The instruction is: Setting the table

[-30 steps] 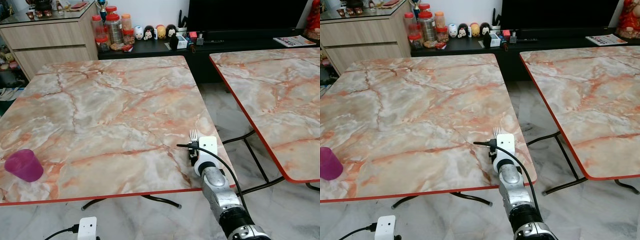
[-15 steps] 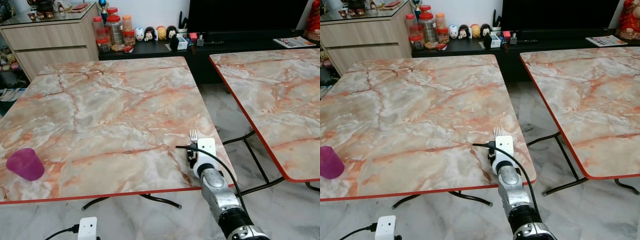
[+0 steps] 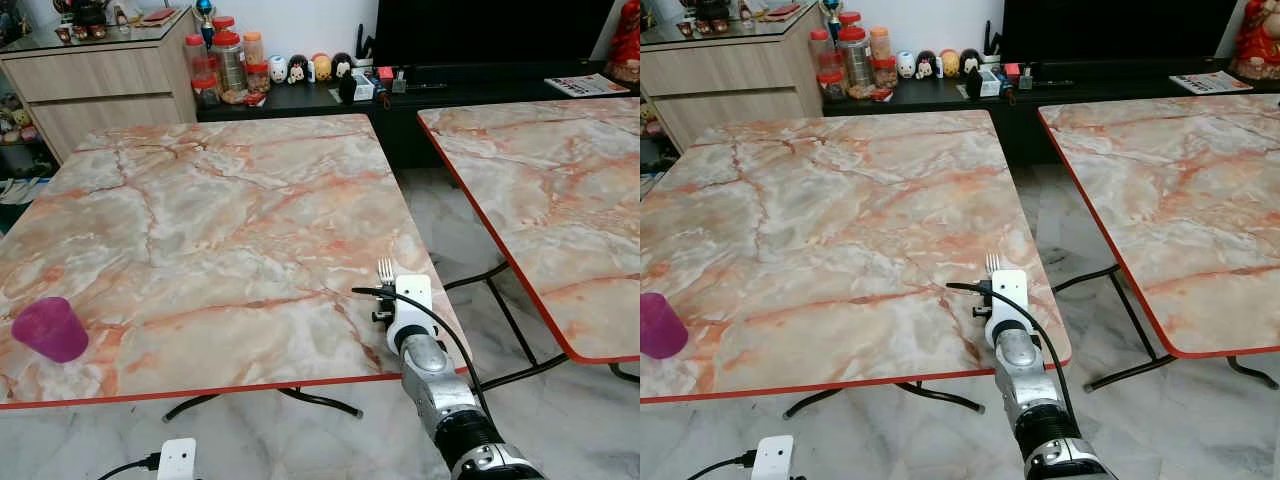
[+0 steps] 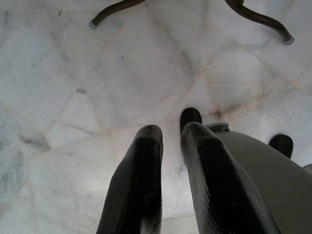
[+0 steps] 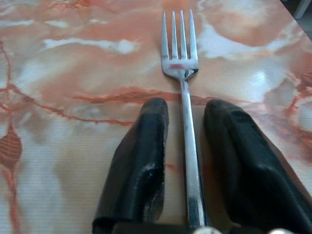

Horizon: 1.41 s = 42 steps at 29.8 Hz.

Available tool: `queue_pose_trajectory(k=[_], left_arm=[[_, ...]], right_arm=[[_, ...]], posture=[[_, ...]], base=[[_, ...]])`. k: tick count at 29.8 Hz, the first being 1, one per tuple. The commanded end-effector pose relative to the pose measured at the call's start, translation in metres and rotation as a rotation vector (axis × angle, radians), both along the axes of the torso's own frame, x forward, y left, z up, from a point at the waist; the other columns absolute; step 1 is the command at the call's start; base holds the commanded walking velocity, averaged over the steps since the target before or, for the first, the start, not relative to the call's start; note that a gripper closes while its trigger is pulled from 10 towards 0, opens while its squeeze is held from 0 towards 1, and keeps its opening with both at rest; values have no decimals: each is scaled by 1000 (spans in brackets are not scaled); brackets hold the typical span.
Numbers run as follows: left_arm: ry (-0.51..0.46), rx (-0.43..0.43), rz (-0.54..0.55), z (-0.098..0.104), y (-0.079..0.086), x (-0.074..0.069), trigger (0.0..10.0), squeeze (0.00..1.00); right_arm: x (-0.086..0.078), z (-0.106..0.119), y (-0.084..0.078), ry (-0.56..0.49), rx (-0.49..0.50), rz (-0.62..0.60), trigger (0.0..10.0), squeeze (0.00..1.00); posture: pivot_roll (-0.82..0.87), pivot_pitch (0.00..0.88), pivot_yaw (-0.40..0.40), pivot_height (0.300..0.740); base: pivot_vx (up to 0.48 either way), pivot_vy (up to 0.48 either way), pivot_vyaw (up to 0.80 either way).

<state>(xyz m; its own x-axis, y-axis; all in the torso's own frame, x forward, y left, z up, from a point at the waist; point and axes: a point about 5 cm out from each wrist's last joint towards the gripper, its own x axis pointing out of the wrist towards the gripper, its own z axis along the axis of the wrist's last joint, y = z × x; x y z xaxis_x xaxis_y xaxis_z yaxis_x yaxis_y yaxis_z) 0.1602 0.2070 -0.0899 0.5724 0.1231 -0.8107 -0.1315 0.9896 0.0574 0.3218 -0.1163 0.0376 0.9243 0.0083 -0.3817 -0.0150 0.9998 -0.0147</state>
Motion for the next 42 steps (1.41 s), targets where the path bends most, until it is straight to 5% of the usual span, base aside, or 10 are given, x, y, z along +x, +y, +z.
queue_pose_trajectory(k=[1, 18, 25, 26, 31, 42], left_arm=[[13, 8, -11, -1, 4, -3, 10000, 0], [26, -3, -33, -2, 1, -4, 10000, 0], [20, 15, -26, -2, 0, -4, 10000, 0], [18, 18, -23, -1, 0, -3, 10000, 0], [9, 35, -37, 0, -2, 1, 10000, 0], [11, 37, 9, -1, -3, 0, 10000, 0]], right_arm=[[-6, -11, 1, 67, 15, -8, 0, 0], [-2, -6, 8, 53, 27, 25, 0, 0], [6, 10, 17, -55, 38, 77, 0, 0], [10, 20, 20, -123, 19, 104, 10000, 0], [24, 63, 35, -364, -30, 208, 10000, 0], [31, 76, 31, -409, -51, 234, 10000, 0]], posture=[[15, 0, 43, 740], [18, 0, 32, 740], [13, 0, 21, 740], [11, 0, 13, 740], [9, 0, 2, 740], [0, 0, -4, 740]], base=[[0, 0, 0], [0, 0, 0], [0, 0, 0], [0, 0, 0], [0, -49, 0], [0, -378, 0]])
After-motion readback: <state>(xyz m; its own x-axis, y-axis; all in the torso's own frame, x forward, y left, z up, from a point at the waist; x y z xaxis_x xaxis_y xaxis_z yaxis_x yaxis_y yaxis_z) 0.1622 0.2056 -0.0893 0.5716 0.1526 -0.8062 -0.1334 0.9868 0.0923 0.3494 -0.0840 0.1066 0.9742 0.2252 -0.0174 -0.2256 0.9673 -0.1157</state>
